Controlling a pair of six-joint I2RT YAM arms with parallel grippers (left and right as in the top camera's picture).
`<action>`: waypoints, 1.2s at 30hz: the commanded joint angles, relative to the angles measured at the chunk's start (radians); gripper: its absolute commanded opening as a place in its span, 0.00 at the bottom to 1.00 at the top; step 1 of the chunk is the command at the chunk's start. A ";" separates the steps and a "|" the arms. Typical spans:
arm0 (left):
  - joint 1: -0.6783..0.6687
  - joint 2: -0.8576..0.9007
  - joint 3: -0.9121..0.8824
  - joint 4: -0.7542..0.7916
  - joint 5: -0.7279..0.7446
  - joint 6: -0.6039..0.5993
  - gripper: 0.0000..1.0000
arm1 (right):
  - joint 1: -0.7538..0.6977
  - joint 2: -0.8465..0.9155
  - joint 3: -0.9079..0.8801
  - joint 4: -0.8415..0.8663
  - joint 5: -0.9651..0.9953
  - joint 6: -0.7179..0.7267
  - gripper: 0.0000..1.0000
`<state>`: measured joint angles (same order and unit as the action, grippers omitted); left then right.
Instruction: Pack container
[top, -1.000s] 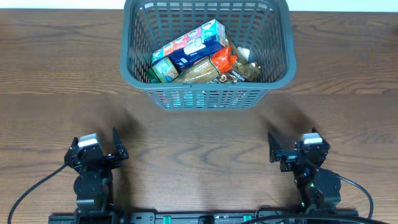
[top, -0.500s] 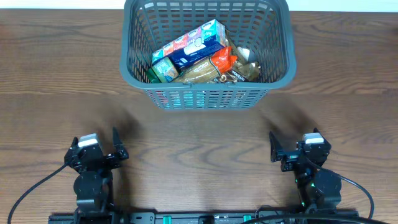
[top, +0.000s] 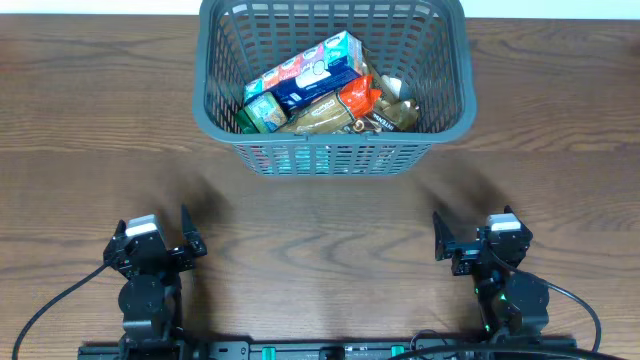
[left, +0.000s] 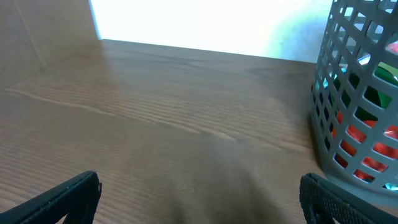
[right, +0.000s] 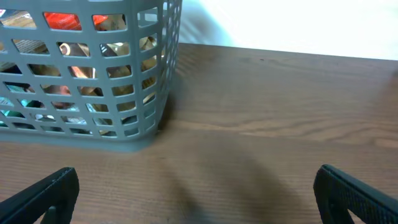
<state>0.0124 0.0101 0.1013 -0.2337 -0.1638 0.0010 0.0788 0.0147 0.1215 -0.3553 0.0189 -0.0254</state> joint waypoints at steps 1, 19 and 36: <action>0.006 -0.006 -0.027 -0.003 -0.003 0.010 0.99 | -0.007 -0.010 -0.014 0.000 0.007 0.018 0.99; 0.006 -0.006 -0.027 -0.003 -0.003 0.010 0.99 | -0.007 -0.010 -0.014 0.000 0.007 0.018 0.99; 0.006 -0.006 -0.027 -0.003 -0.003 0.010 0.99 | -0.007 -0.010 -0.014 0.000 0.007 0.018 0.99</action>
<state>0.0124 0.0101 0.1013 -0.2337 -0.1638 0.0010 0.0788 0.0147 0.1215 -0.3550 0.0193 -0.0250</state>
